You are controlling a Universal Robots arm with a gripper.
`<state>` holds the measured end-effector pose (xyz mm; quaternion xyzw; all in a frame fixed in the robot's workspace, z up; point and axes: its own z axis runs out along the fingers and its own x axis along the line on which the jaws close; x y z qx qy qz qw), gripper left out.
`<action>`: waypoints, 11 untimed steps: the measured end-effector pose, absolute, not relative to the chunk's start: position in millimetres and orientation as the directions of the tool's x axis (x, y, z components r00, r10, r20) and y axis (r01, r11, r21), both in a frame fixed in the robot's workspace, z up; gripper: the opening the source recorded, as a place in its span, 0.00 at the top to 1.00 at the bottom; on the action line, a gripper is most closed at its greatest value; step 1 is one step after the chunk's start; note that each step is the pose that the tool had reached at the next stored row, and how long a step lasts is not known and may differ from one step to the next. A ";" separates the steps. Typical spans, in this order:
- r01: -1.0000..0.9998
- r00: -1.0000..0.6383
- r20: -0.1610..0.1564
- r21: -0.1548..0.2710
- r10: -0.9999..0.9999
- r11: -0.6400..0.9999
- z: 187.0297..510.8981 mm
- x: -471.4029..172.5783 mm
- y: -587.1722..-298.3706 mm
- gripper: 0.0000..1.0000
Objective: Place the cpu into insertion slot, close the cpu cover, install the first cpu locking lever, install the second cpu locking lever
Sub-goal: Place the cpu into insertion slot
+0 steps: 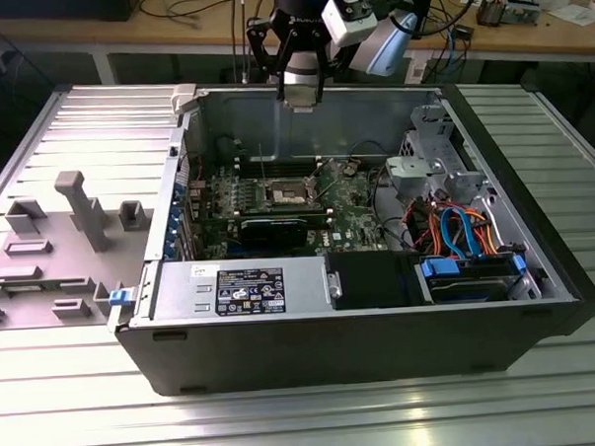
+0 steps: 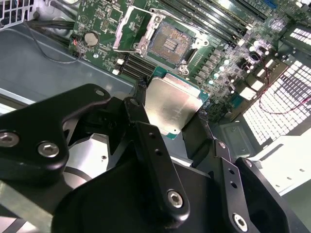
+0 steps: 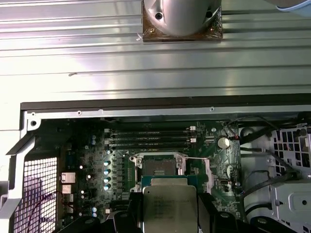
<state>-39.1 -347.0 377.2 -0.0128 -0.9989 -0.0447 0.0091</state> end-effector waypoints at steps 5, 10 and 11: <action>0.085 -0.996 0.019 0.087 0.083 0.993 376.4 -39.0 -347.1 0.46; 0.087 -0.996 0.019 0.087 0.085 0.992 376.4 -39.1 -347.1 0.46; 0.089 -0.996 0.019 0.087 0.088 0.992 376.4 -39.1 -347.1 0.46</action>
